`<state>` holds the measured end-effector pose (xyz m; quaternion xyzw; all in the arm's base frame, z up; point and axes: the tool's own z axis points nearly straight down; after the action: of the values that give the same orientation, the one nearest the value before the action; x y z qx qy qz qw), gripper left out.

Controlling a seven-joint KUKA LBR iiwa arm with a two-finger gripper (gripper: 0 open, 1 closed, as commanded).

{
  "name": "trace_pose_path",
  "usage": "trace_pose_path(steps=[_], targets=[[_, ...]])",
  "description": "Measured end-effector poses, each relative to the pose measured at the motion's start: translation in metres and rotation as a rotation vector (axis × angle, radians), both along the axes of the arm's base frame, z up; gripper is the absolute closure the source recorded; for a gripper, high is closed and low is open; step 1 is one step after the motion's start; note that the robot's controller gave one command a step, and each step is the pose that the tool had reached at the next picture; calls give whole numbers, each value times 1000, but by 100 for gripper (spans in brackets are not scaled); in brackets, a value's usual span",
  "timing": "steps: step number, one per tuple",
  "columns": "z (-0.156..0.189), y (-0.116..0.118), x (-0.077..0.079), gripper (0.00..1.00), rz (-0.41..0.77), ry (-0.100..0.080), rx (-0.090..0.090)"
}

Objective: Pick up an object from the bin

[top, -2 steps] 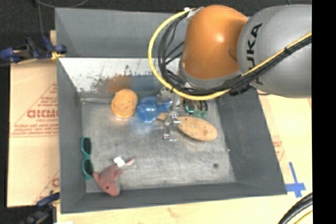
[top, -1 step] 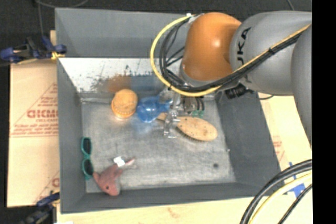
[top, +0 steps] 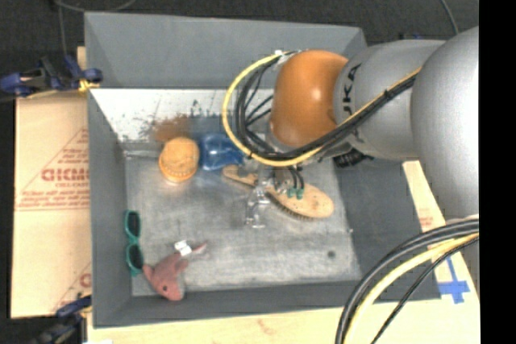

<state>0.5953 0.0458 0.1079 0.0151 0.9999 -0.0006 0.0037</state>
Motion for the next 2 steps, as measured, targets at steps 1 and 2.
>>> trace_pose_path(steps=[1, 2], targets=[[-28, -5, 50, 100, 222, 20, 17], [-28, -5, 50, 100, 221, 20, 17]])
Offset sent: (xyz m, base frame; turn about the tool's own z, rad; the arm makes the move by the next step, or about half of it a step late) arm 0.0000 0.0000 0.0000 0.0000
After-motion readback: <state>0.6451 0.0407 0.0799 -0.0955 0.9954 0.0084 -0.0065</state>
